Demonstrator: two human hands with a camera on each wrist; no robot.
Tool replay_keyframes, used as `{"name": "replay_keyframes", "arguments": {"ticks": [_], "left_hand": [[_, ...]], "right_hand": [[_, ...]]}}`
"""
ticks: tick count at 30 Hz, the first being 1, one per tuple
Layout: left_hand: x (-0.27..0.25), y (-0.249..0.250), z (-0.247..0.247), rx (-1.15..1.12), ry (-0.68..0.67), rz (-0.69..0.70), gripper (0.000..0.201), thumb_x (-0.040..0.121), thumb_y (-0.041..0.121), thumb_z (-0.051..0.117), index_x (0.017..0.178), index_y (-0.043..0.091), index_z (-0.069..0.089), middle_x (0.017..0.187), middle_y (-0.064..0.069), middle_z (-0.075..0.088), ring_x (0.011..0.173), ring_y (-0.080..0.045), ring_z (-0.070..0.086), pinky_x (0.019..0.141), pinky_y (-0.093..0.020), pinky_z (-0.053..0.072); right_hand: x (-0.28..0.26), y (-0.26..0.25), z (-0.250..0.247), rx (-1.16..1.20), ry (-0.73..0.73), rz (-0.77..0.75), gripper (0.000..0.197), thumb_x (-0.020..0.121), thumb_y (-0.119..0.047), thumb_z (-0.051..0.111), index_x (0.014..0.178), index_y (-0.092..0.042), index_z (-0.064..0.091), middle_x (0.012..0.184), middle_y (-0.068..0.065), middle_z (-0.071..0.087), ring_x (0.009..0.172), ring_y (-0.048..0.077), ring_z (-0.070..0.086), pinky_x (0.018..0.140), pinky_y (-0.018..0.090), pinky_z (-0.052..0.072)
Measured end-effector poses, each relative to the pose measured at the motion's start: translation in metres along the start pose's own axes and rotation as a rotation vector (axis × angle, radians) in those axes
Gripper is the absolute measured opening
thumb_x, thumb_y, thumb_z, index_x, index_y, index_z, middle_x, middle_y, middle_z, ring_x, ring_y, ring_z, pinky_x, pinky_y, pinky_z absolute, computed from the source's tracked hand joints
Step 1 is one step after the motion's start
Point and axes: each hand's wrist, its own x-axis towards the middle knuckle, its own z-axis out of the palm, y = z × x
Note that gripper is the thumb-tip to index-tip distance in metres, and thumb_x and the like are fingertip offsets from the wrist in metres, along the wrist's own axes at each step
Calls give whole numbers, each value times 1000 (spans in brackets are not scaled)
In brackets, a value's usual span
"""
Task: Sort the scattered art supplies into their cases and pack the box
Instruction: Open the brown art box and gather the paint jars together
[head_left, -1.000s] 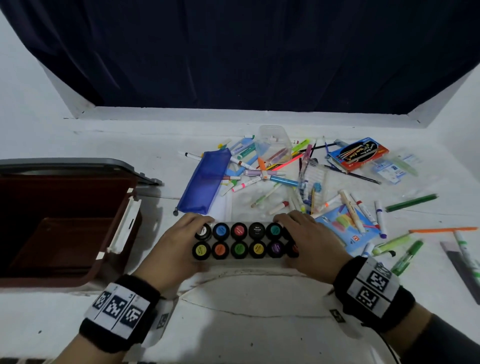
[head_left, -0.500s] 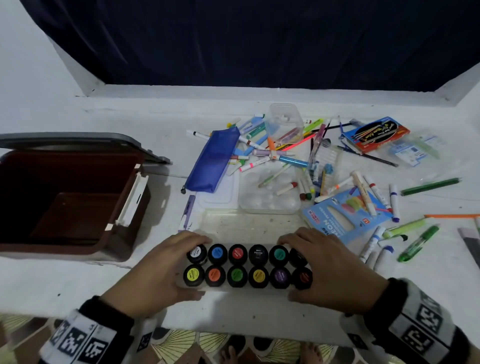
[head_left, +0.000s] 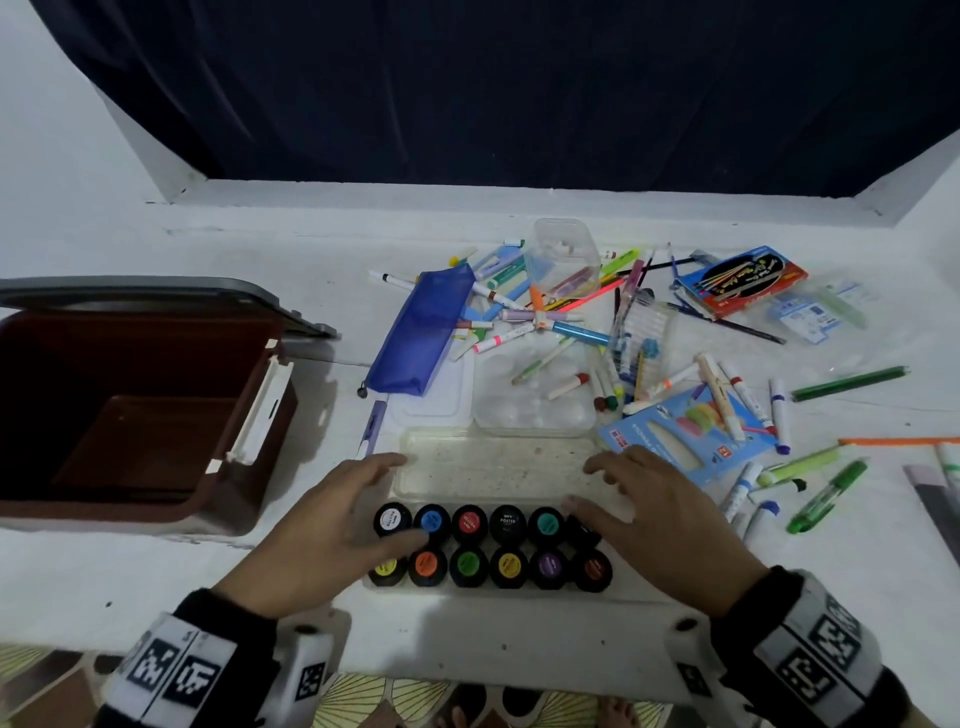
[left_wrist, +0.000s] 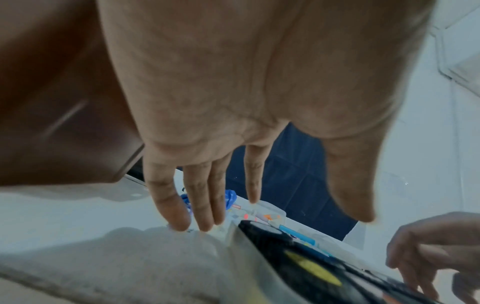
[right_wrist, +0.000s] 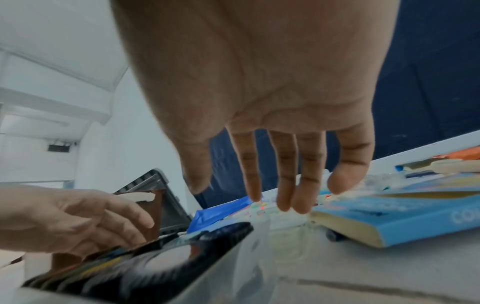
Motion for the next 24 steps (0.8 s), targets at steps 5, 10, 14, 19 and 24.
{"name": "replay_keyframes", "arguments": {"ticks": [5, 10, 14, 19, 24], "left_hand": [[25, 4, 3, -79, 50, -86, 55, 84, 50, 70, 135, 40, 53, 127, 11, 59, 120, 2, 53, 89, -14, 44], [34, 6, 6, -118, 84, -114, 47, 85, 45, 72, 129, 38, 58, 115, 8, 62, 107, -3, 60, 95, -23, 48], [30, 4, 7, -244, 179, -115, 43, 85, 30, 76, 125, 34, 60, 107, 4, 64, 101, -11, 65, 97, -31, 52], [15, 7, 8, -478, 275, -105, 46, 89, 21, 72, 131, 30, 56, 109, 1, 66, 101, -14, 67, 84, -17, 50], [-3, 0, 5, -633, 328, -72, 27, 90, 22, 65, 116, 25, 69, 106, 6, 75, 105, -9, 70, 98, -24, 51]], "right_hand": [[14, 0, 6, 3, -31, 169, 59, 88, -66, 49, 130, -23, 54, 109, 0, 65, 102, 19, 60, 87, 34, 50], [22, -6, 7, 51, 10, 218, 55, 91, -55, 56, 129, -16, 55, 111, 6, 65, 106, 24, 58, 87, 31, 45], [21, -4, 3, 205, 50, 283, 50, 90, -47, 63, 114, -4, 60, 97, 8, 66, 88, 25, 63, 85, 43, 51], [9, -11, 0, 394, 128, 319, 43, 90, -46, 63, 112, -9, 62, 93, 2, 65, 84, 22, 66, 86, 41, 52], [-6, -15, 4, 586, 207, 327, 33, 93, -53, 50, 91, -23, 65, 85, -5, 70, 82, 11, 68, 87, 43, 54]]}}
